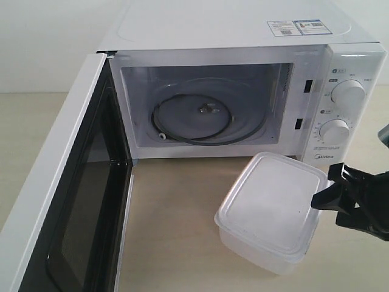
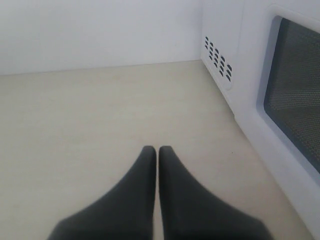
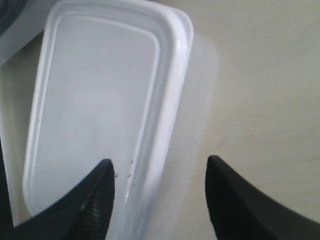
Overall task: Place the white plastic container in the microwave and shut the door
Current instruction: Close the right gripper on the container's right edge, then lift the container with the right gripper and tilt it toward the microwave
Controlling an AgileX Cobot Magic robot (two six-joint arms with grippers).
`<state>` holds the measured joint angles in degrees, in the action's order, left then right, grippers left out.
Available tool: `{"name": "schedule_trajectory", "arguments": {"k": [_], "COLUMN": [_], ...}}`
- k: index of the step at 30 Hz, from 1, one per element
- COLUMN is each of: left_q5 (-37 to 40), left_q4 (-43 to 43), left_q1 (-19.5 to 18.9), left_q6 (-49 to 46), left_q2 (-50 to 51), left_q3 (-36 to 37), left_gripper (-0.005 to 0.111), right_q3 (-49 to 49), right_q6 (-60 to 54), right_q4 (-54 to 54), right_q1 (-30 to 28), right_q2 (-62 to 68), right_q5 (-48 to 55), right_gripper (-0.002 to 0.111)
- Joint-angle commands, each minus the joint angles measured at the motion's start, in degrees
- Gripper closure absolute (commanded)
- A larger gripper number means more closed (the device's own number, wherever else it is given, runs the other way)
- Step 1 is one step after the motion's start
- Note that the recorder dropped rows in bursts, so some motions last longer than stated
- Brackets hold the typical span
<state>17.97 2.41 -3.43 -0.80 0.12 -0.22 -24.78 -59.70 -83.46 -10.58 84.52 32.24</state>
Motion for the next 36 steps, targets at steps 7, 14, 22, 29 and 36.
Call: {"name": "schedule_trajectory", "arguments": {"k": [7,14,22,29,36], "left_q5": [0.03,0.03,0.03,0.03,0.03], "left_q4": [-0.50,-0.50,-0.50,-0.50,-0.50], "left_q1": [-0.24,-0.24,-0.24,-0.24,-0.24], "left_q6": [-0.18,-0.18,-0.18,-0.18,-0.18], "left_q2": [-0.12,-0.12,-0.12,-0.12,-0.12], "left_q3": [0.22,0.22,0.22,0.22,0.22], "left_gripper": [0.103,0.103,0.103,0.103,0.103], "right_q3": [0.11,0.00,0.00,0.00,0.00], "right_q6": [-2.76,-9.11,-10.37,-11.36,-12.64], "right_q4": [-4.53,-10.97,-12.16,-12.26,-12.26], "right_q1": [2.62,2.62,2.62,2.62,2.62], "right_q2": [2.68,6.83,7.08,8.83,8.83], "right_q5": [-0.72,1.45,-0.11,0.15,0.39], "right_gripper": [0.056,0.056,0.056,0.060,0.097]}}
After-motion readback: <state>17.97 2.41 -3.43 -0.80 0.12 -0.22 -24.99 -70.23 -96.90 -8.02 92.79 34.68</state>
